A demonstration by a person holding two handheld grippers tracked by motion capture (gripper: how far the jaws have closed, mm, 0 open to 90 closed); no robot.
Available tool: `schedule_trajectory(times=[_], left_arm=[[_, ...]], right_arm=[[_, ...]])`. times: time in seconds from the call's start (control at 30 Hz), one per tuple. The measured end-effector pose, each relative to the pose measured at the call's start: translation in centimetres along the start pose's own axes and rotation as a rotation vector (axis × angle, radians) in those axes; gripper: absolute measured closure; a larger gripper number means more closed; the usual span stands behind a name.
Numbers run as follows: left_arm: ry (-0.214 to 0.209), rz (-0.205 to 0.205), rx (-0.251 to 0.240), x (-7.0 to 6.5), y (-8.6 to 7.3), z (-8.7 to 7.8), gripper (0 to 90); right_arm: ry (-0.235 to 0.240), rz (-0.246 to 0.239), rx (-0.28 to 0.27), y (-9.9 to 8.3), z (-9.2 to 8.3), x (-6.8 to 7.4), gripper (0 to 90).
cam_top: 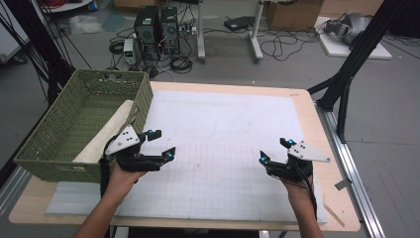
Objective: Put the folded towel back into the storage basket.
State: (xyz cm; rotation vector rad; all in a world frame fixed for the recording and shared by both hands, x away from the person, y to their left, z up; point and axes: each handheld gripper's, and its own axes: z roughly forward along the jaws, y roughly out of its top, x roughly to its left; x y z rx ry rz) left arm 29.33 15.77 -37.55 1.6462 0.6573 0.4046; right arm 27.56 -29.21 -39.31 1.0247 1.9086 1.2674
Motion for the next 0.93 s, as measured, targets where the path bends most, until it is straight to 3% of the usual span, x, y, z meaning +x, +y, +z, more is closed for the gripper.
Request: schedule_trajectory(times=[0.17, 0.43, 0.93], left_arm=[[-0.004, 0.005, 0.011, -0.1, -0.5, 0.7, 20.2], [-0.011, 0.005, 0.030, -0.1, -1.5, 1.6, 20.3], [-0.004, 0.005, 0.052, -0.1, -2.1, 1.9, 20.3]], right_arm=[[-0.018, 0.031, 0.007, -1.3, -0.3, -0.5, 17.3], [-0.026, 0.037, 0.040, -2.5, -0.1, -0.8, 17.4], [-0.025, 0.035, 0.047, -2.6, -0.1, -0.9, 17.4]])
